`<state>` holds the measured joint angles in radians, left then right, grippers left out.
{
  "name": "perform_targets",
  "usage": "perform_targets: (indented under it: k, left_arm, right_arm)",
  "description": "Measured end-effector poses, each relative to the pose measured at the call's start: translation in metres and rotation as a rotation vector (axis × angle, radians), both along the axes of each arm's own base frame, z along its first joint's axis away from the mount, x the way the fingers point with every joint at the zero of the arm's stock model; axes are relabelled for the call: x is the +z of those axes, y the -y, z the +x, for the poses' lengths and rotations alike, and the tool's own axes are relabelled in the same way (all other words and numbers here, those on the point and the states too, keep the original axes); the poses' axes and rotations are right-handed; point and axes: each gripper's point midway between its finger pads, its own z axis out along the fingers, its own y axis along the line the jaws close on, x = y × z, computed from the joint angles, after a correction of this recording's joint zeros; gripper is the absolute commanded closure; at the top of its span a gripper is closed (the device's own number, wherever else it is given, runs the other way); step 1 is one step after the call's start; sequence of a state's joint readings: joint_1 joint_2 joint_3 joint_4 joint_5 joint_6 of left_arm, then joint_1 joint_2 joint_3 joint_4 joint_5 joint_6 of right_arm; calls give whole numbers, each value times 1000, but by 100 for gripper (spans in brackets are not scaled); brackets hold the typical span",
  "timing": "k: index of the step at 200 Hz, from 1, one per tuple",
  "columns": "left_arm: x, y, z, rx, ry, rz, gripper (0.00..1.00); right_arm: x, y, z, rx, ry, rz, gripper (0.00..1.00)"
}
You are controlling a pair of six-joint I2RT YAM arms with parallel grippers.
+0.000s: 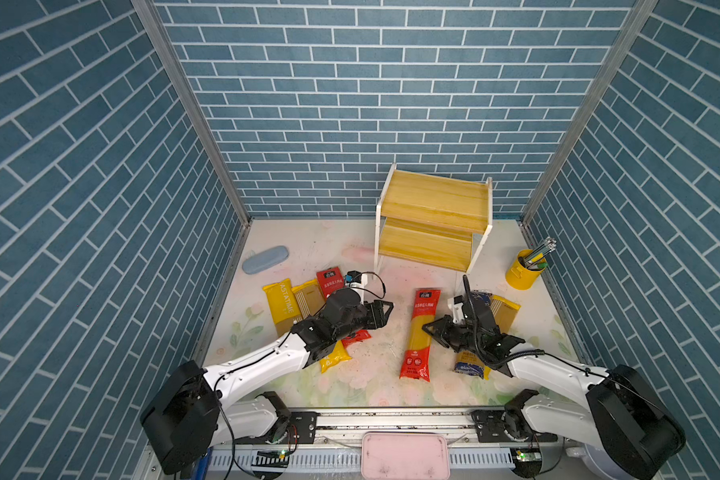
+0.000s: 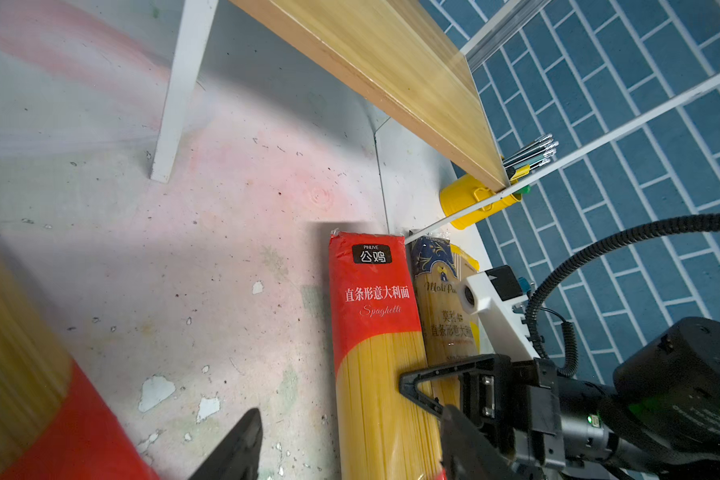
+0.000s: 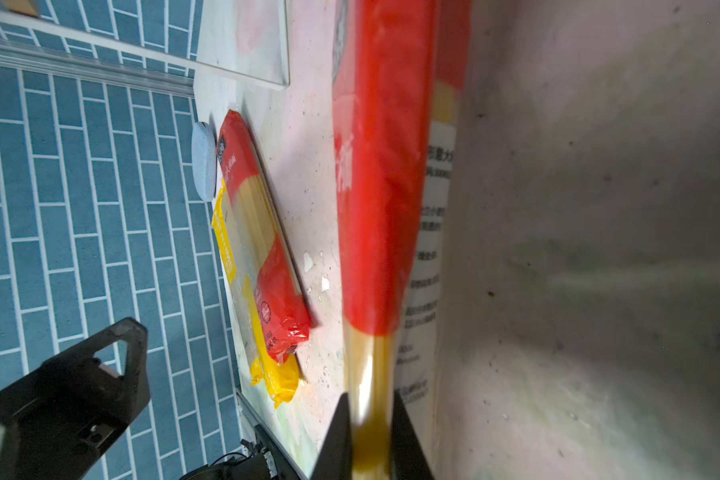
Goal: Place and organize the pasta boxes and bags onto the shelf
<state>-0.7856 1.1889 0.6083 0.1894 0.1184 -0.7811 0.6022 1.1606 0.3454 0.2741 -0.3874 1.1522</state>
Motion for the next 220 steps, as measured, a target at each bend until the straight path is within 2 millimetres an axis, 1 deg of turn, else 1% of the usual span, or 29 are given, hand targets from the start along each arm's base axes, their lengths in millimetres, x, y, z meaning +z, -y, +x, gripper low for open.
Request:
perform_targets:
  k: [34, 58, 69, 86, 93, 99, 103, 119, 136, 165, 197, 220]
  left_arm:
    - [-16, -10, -4, 19, -39, -68, 20]
    - [-24, -13, -7, 27, -64, -103, 19]
    - [-21, -10, -8, 16, -64, -128, 19]
    - [-10, -4, -8, -3, -52, -182, 16]
    - [-6, -1, -7, -11, -48, -206, 10]
    - [-2, 2, -7, -17, -45, -228, 1]
    - [0, 3, -7, -27, -35, -234, 0]
    - [5, 11, -6, -44, -37, -280, 0]
    - [3, 18, -5, -63, -53, -316, 1]
    - [0, 24, -5, -73, -77, -364, 6]
    - [12, 27, -4, -87, -51, -408, 10]
    - [17, 26, -4, -93, -25, -410, 16]
  right_arm:
    - [15, -6, 0, 22, 37, 47, 97]
    - [31, -15, -4, 58, 76, 89, 97]
    - [39, -21, -7, 88, 90, 107, 96]
    - [55, -34, -13, 141, 113, 137, 97]
    - [63, -40, -16, 166, 128, 150, 96]
    - [70, -45, -18, 186, 142, 164, 97]
    - [75, -48, -19, 197, 152, 174, 97]
    - [91, -58, -22, 234, 192, 217, 98]
    - [100, -62, -23, 254, 217, 245, 99]
    - [106, -66, -20, 258, 226, 253, 100]
    - [115, -72, -16, 271, 238, 285, 100]
    - [118, -77, -17, 282, 229, 317, 100]
